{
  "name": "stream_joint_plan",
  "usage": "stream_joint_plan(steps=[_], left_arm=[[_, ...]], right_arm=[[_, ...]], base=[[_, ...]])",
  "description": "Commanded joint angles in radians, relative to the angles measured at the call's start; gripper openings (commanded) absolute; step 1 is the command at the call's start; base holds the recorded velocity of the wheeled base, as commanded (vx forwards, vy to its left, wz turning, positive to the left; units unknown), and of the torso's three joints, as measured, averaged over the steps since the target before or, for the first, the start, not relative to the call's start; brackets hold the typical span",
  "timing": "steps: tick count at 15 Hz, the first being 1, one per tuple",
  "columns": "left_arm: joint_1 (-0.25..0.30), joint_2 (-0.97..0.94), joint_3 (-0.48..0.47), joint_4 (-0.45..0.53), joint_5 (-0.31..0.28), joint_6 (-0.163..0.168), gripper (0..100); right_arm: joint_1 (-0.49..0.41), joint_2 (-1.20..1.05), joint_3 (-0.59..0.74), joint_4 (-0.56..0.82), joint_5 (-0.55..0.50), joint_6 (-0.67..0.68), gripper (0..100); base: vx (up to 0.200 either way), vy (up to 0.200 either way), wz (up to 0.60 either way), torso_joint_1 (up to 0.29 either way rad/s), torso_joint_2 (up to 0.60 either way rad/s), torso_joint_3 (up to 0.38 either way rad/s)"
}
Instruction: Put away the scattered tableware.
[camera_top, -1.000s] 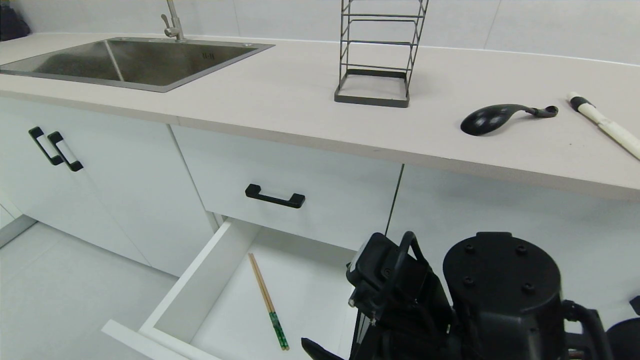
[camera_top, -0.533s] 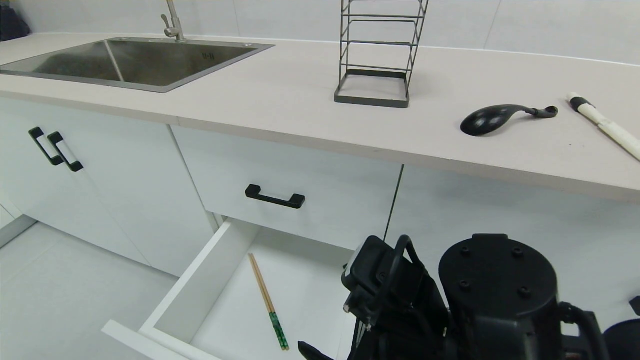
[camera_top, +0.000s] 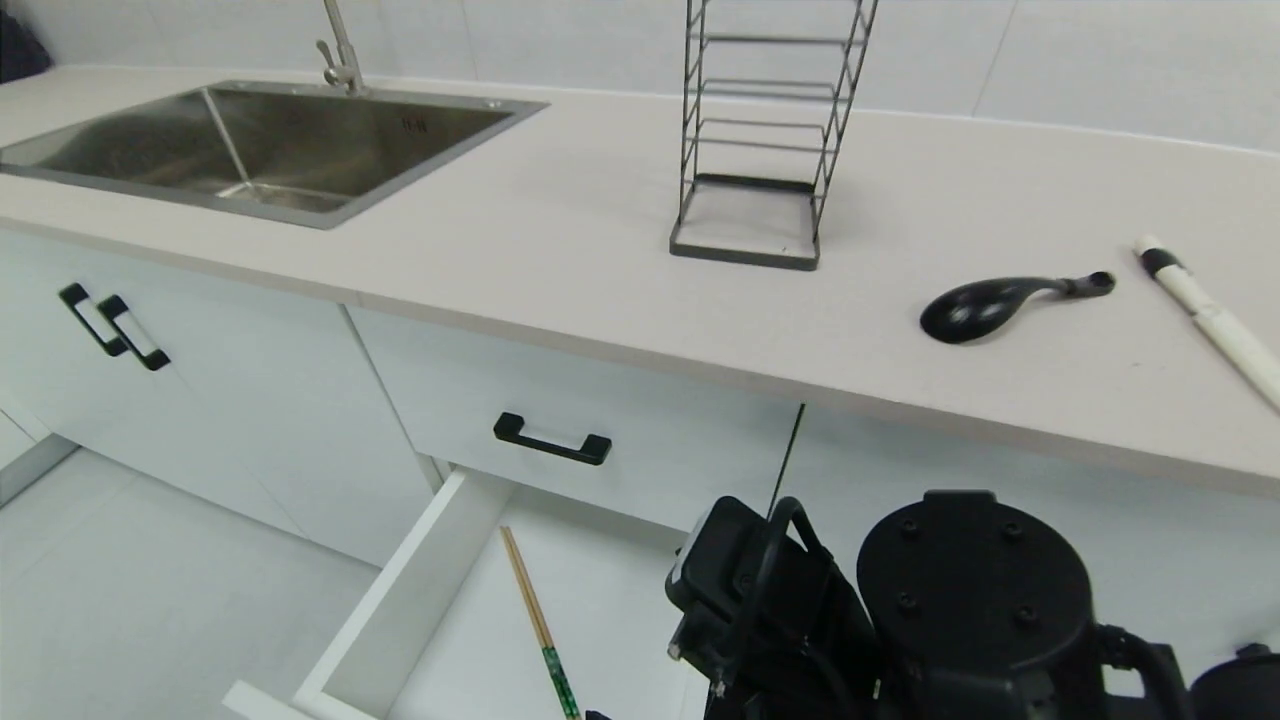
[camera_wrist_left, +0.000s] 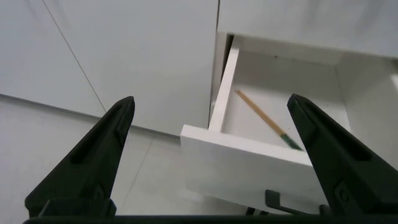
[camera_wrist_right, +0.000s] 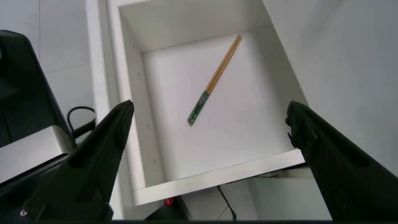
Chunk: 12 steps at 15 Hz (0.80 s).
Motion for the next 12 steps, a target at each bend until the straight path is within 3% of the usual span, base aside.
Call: stream_joint_plan(steps=[1,8,12], left_arm=[[0.001,0.001,0.000,0.001,0.002,0.000,100],[0.001,0.001,0.000,0.001,0.000,0.000,100],[0.001,0.001,0.000,0.001,0.000,0.000,100]], right_arm=[[0.001,0.004,0.003,0.001,0.000,0.000,100],[-0.001,0.007,-0.001,0.001,0.000,0.000,100],[-0.004,0.012,-0.004,0.001,0.000,0.003,100]], base=[[0.000,0.000,0.00,0.168,-0.63,-0.168],[0.000,0.000,0.00,0.169,-0.50,-0.210],[0.000,0.000,0.00,0.362,-0.48,-0.237]])
